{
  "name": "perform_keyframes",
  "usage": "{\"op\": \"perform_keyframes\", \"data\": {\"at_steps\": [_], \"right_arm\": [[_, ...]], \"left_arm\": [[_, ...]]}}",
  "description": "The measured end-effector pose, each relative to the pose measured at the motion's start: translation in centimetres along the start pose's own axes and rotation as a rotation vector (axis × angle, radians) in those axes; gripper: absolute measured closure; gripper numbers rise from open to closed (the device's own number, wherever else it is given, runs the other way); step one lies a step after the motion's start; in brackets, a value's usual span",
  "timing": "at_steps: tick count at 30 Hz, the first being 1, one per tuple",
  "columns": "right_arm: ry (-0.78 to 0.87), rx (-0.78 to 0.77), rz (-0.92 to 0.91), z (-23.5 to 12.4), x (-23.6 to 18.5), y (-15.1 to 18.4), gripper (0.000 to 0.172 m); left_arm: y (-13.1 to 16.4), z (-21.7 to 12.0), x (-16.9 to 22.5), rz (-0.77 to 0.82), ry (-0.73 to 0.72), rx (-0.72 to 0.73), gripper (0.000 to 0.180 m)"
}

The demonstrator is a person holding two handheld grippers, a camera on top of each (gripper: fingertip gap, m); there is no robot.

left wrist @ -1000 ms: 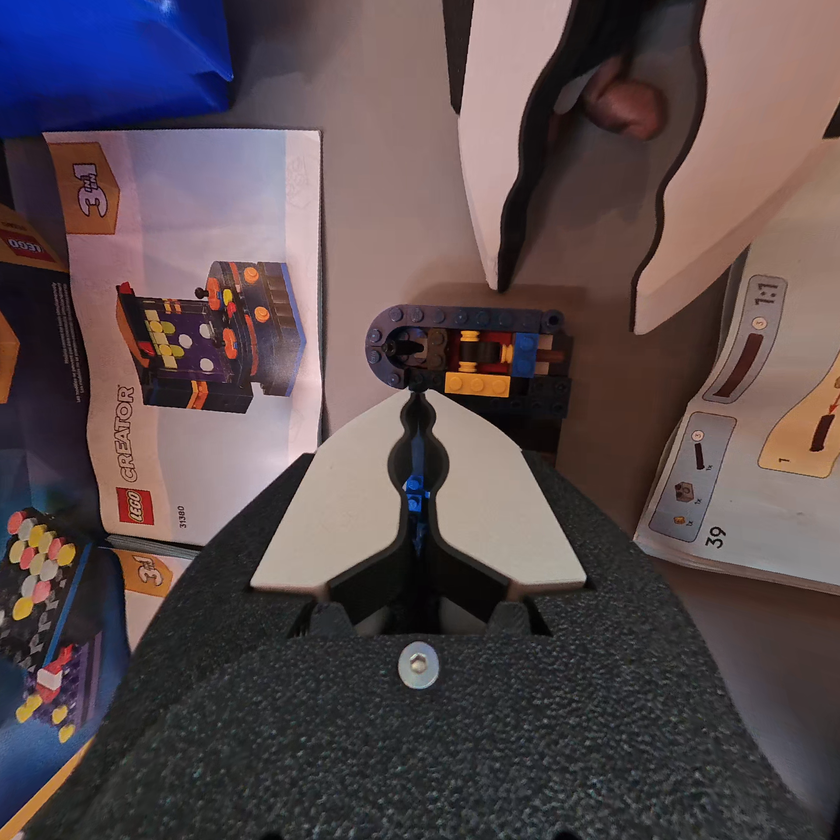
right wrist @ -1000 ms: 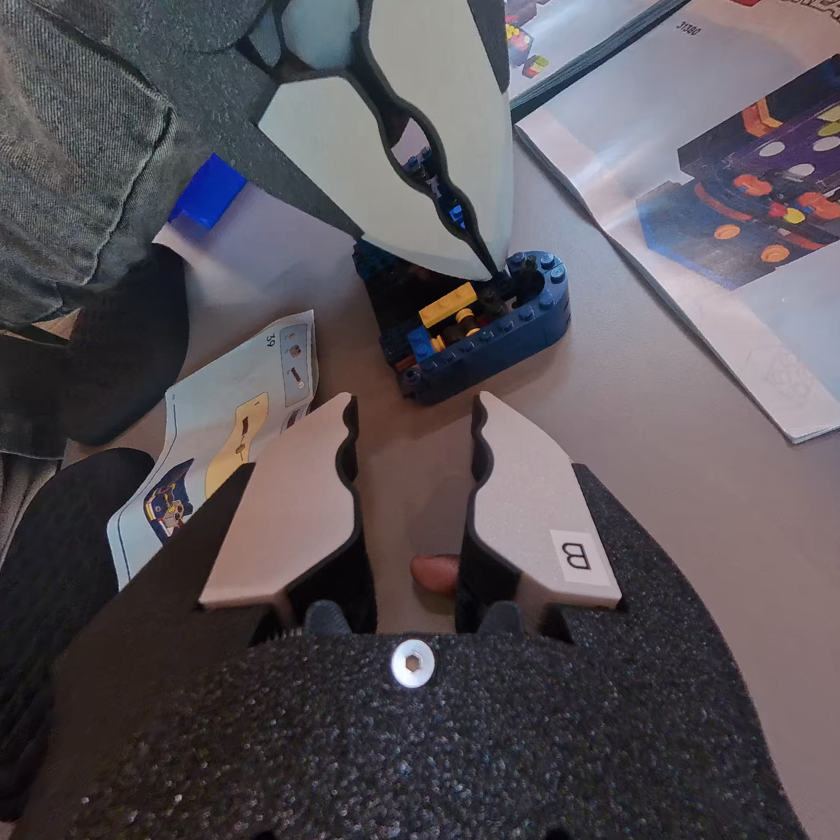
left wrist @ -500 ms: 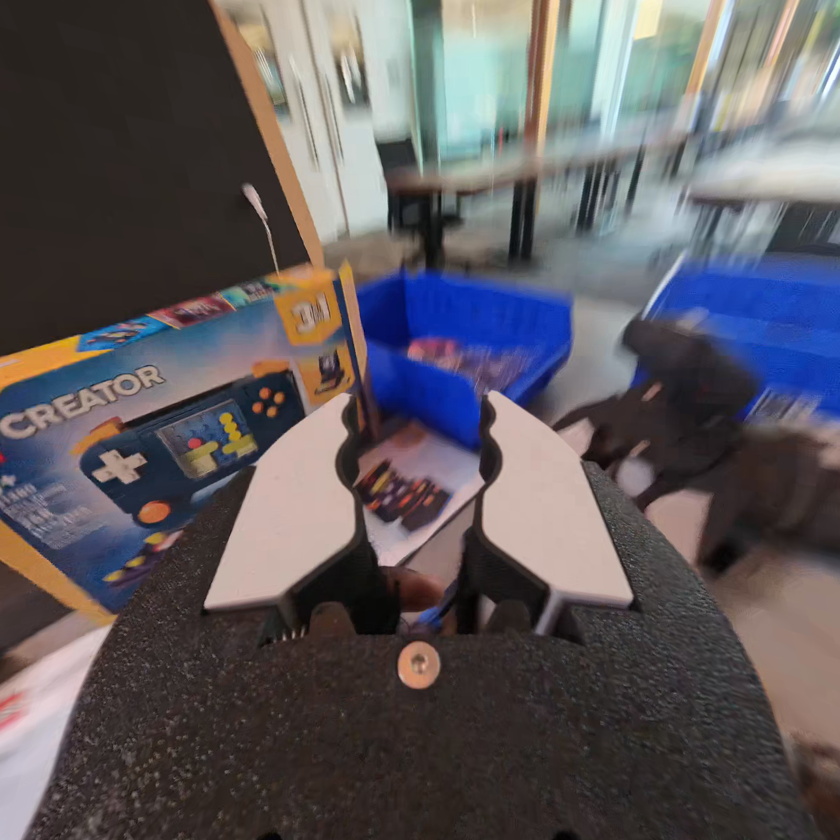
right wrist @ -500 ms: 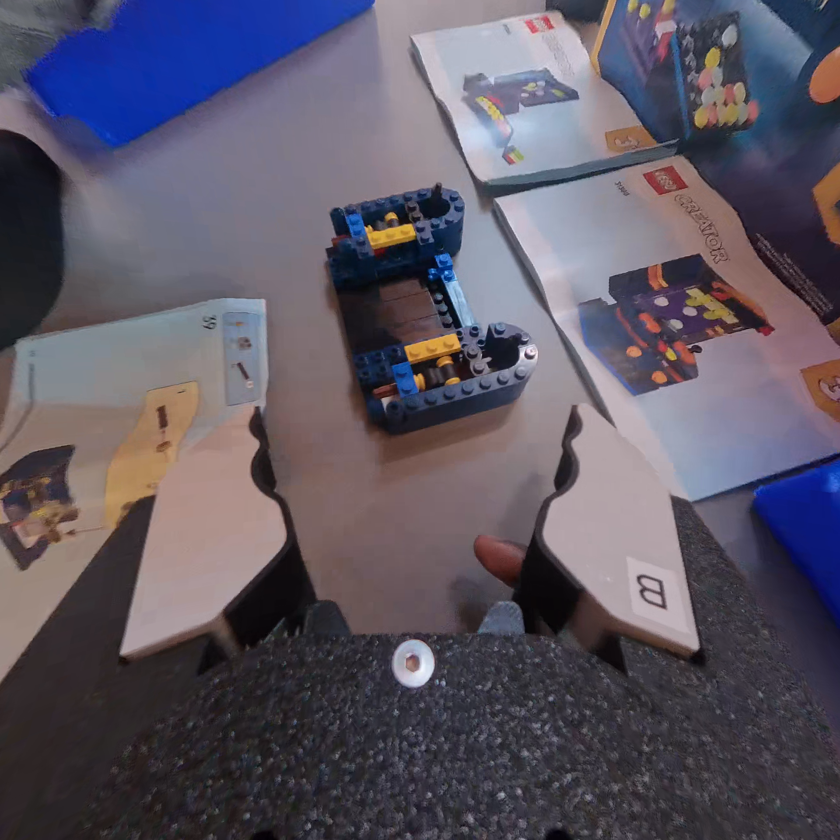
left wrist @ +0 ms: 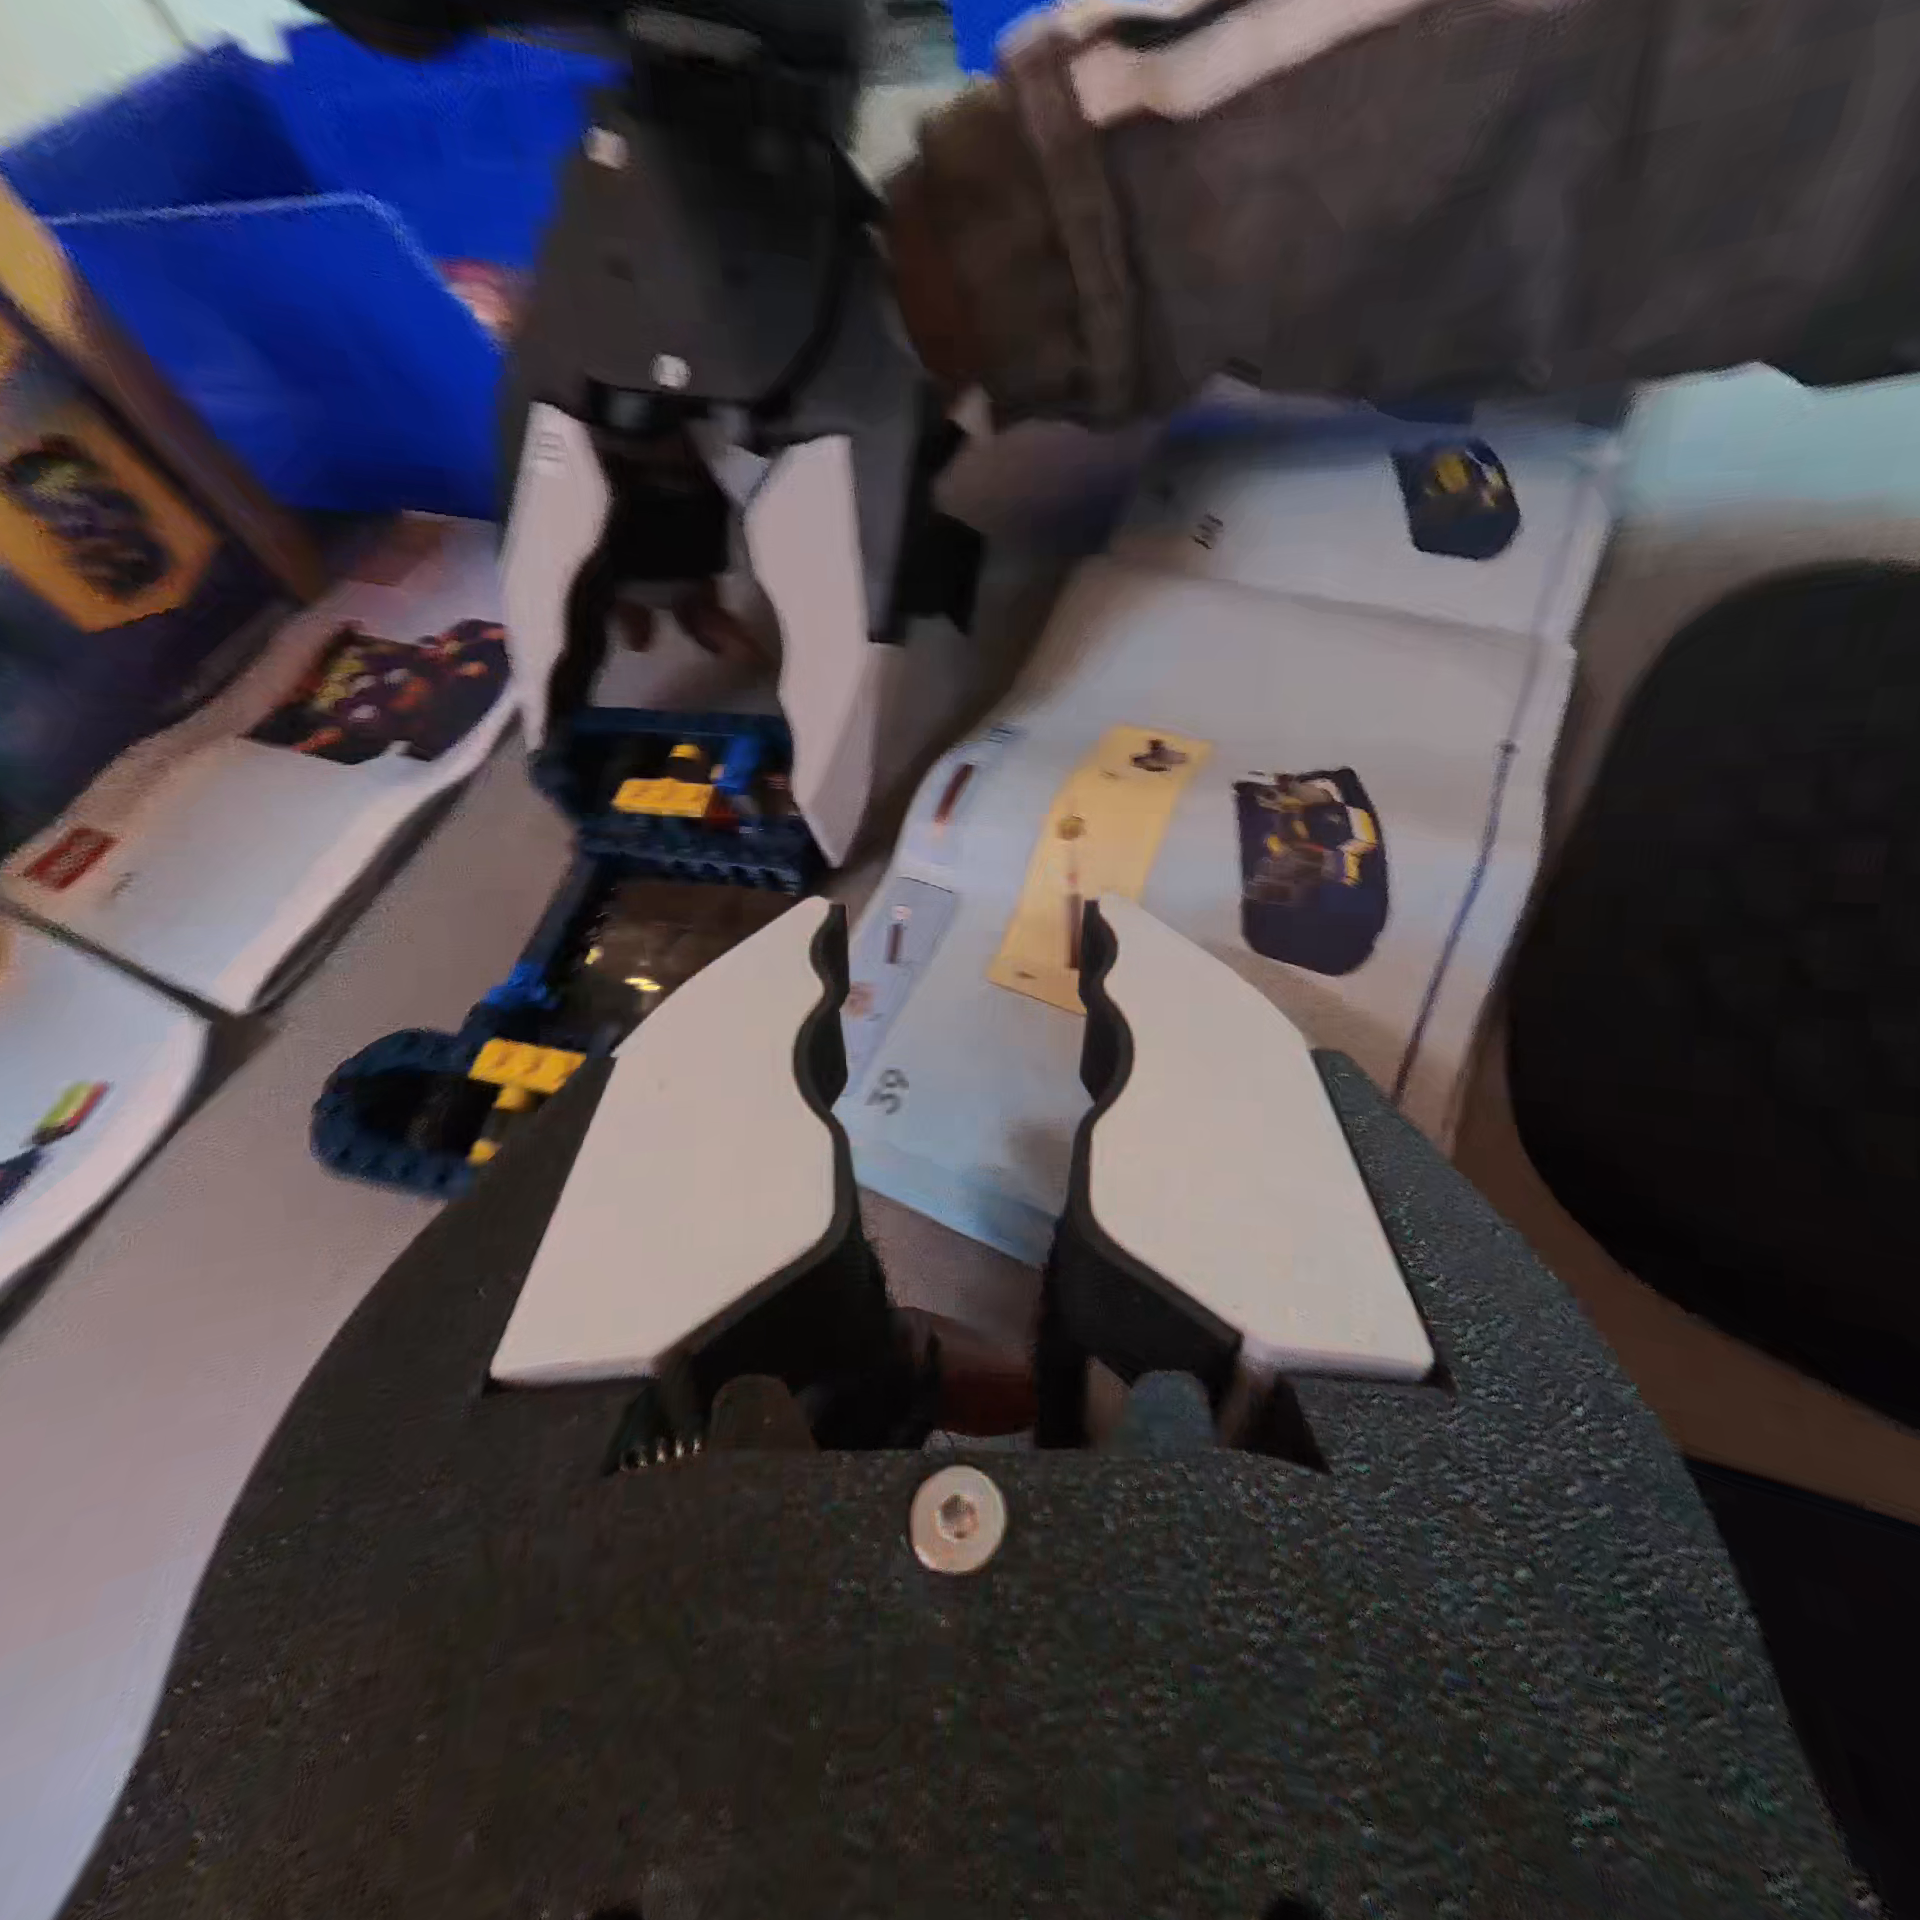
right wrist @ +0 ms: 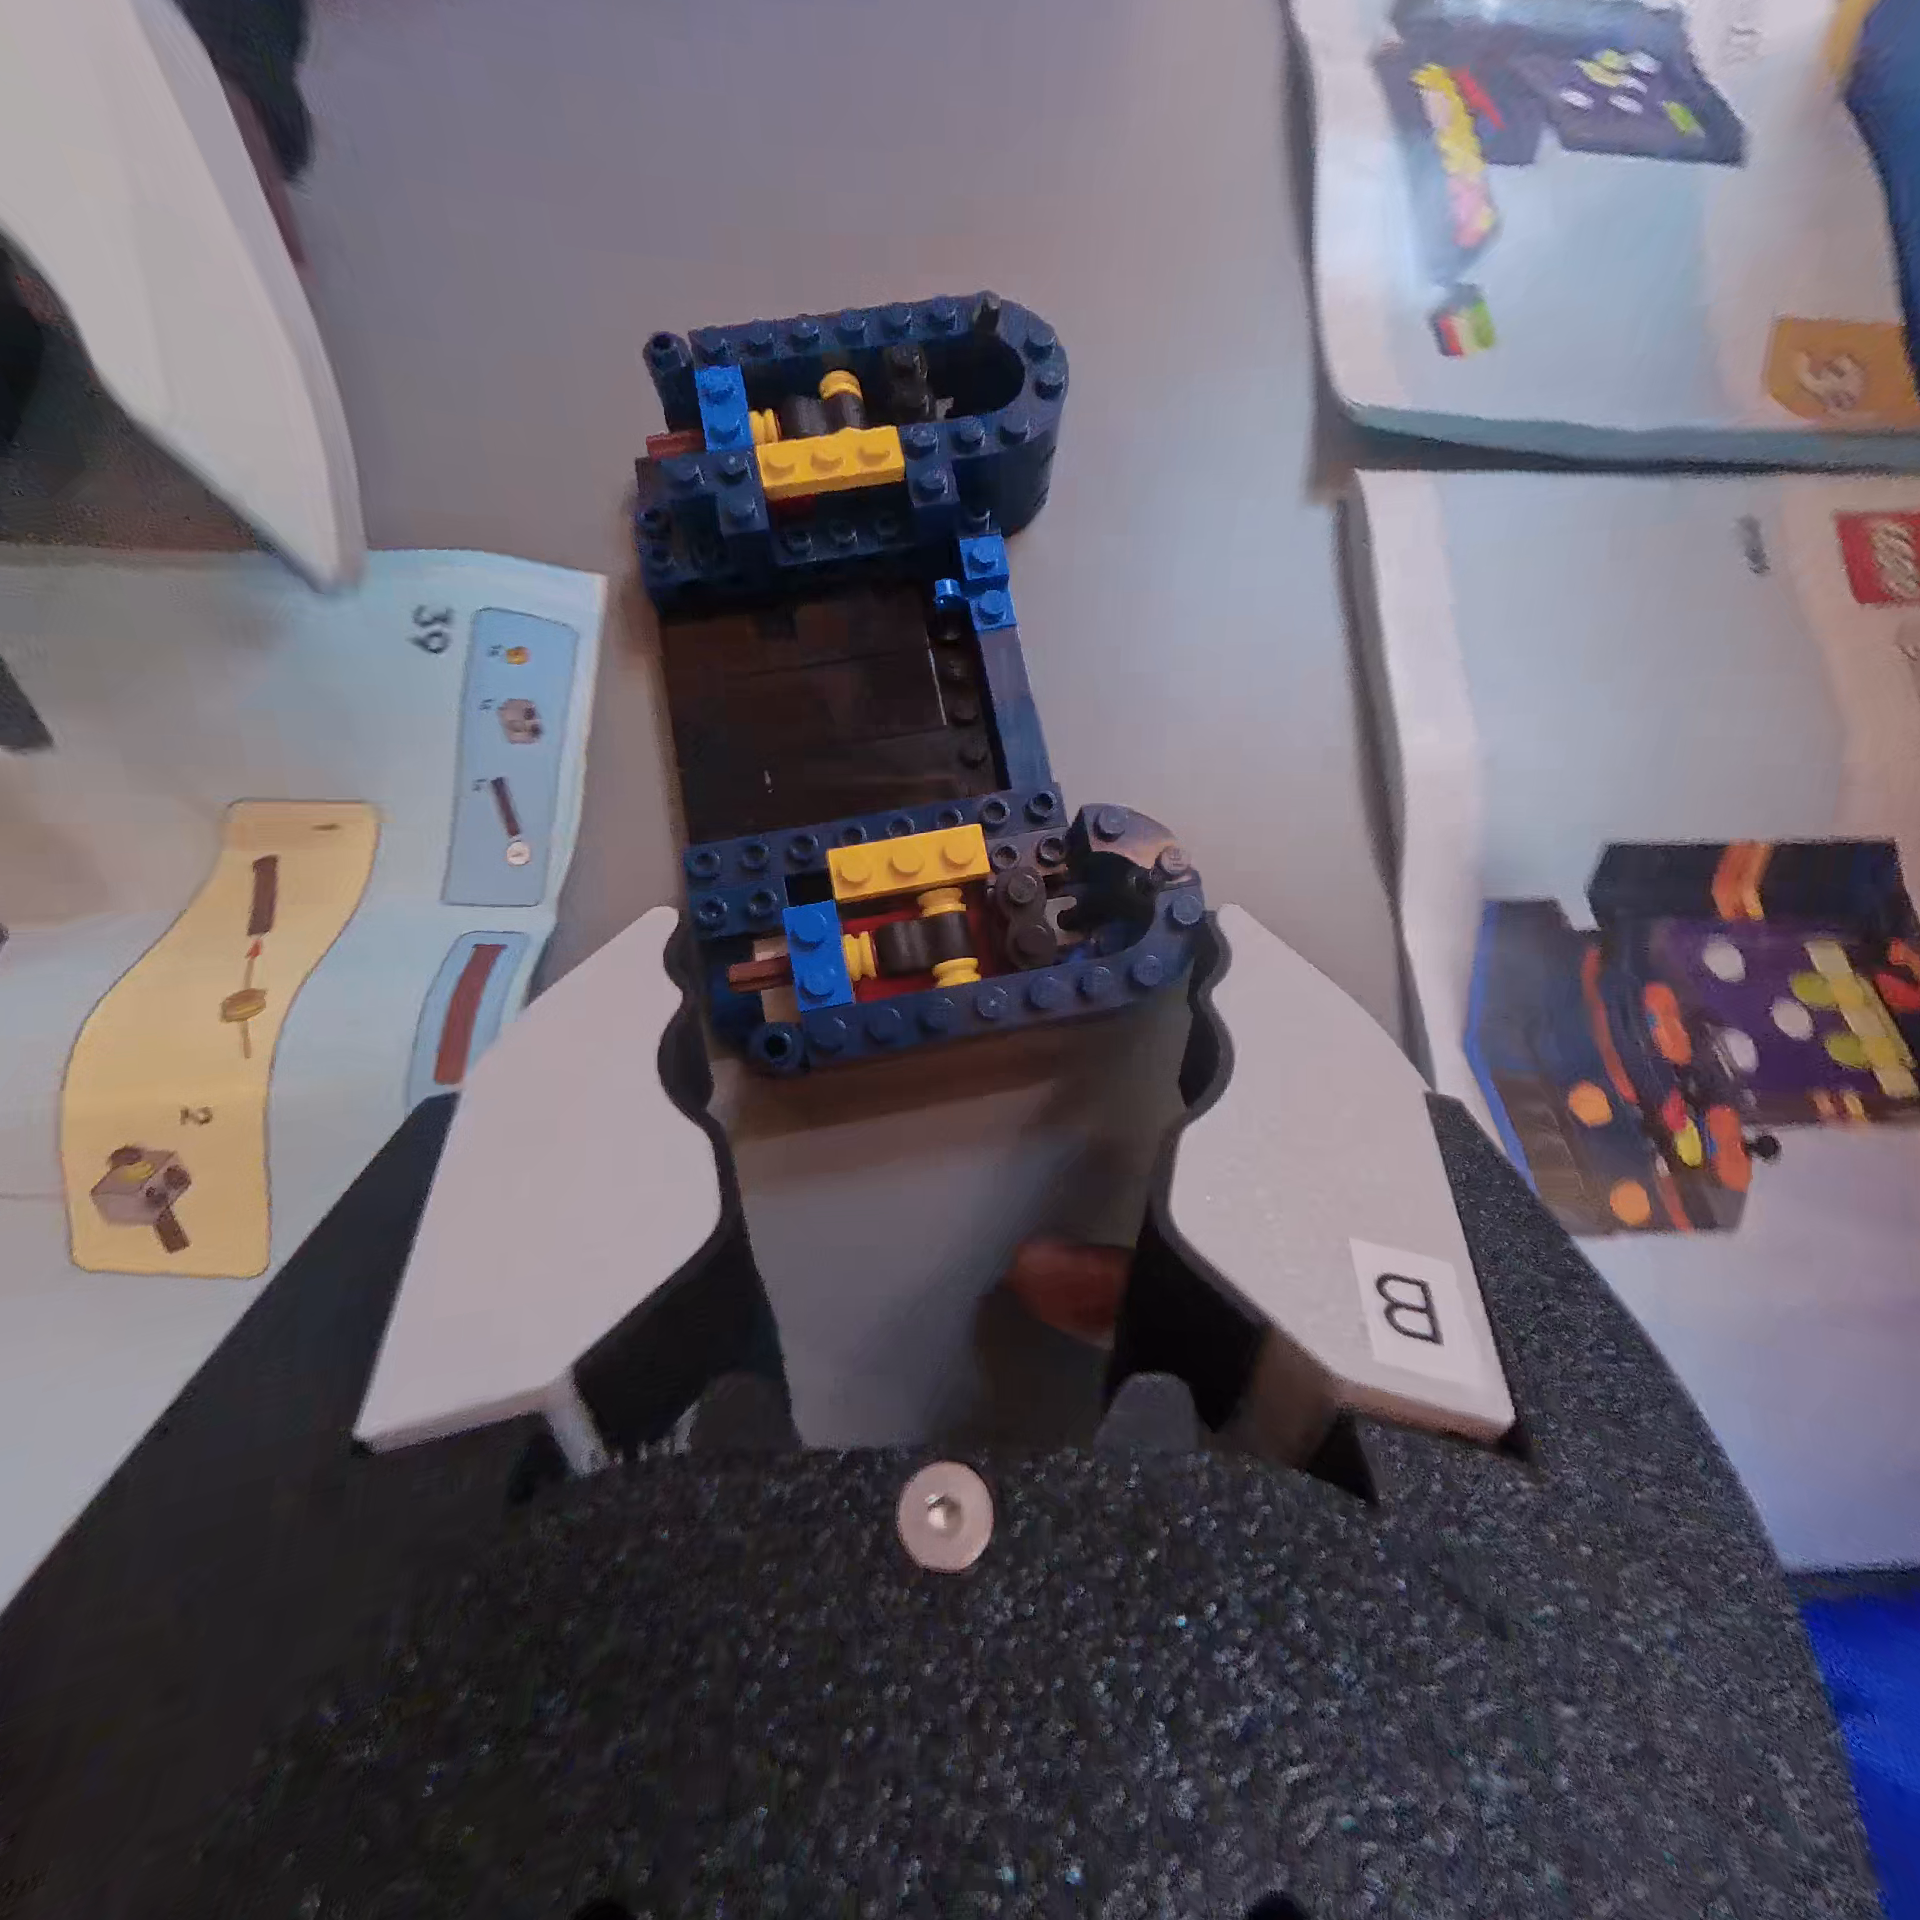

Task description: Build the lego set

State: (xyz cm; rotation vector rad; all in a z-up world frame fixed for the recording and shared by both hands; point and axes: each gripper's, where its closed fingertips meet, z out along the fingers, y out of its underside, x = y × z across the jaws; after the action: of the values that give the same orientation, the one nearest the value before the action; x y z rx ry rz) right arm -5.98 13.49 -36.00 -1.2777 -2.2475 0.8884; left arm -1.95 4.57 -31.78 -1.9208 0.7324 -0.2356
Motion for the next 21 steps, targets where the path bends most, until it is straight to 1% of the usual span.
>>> {"op": "perform_keyframes", "data": {"at_steps": [1, 3, 5, 6, 7, 8, 9, 10, 11, 12, 14, 17, 19, 21], "right_arm": [[-0.023, 0.006, -0.025, 0.1, -0.4, -0.1, 0.082], [-0.043, 0.017, -0.057, 0.0, -0.8, -0.1, 0.081], [0.018, 0.014, -0.055, -0.8, 0.1, -0.2, 0.071], [0.036, 0.023, -0.038, -1.6, 0.4, -0.5, 0.069], [0.047, 0.036, -0.015, -2.4, 0.7, -1.1, 0.07], [0.054, 0.05, 0.007, -3.4, 0.8, -1.8, 0.077], [0.063, 0.064, 0.025, -4.2, 1.0, -2.6, 0.089], [0.085, 0.059, 0.046, -4.9, 1.4, -3.2, 0.117], [0.102, 0.029, 0.066, -5.3, 1.7, -3.7, 0.158], [0.1, -0.015, 0.092, -5.3, 1.7, -4.0, 0.172], [0.032, -0.164, 0.16, -4.3, 0.6, -4.0, 0.172], [0.018, -0.384, 0.248, -2.3, 0.1, -2.9, 0.172], [0.049, -0.465, 0.284, -1.5, 0.4, -2.2, 0.172], [0.071, -0.485, 0.316, -0.9, 0.7, -2.0, 0.172]], "left_arm": [[0.1, 0.4, 0.6, 0.028, 0.016, -0.016, 0.138], [-0.3, 0.5, 0.7, 0.091, -0.006, 0.001, 0.138], [-0.7, 0.1, -0.1, 0.115, -0.06, 0.024, 0.138], [-0.6, -0.1, -0.5, 0.126, -0.082, 0.024, 0.139], [-0.6, -0.2, -0.7, 0.138, -0.101, 0.027, 0.14], [-0.7, -0.4, -0.8, 0.145, -0.113, 0.04, 0.141], [-0.9, -0.4, -0.8, 0.145, -0.116, 0.057, 0.143], [-1.0, -0.5, -0.7, 0.142, -0.114, 0.07, 0.145], [-1.2, -0.5, -0.5, 0.138, -0.111, 0.077, 0.147], [-1.2, -0.5, -0.4, 0.136, -0.11, 0.083, 0.147], [-1.1, -0.4, -0.2, 0.137, -0.103, 0.089, 0.149], [-0.3, -0.2, -0.4, 0.117, -0.1, 0.059, 0.149], [-0.3, -0.3, -0.6, 0.118, -0.107, 0.061, 0.149], [-0.3, -0.4, -0.7, 0.123, -0.117, 0.061, 0.15]]}}
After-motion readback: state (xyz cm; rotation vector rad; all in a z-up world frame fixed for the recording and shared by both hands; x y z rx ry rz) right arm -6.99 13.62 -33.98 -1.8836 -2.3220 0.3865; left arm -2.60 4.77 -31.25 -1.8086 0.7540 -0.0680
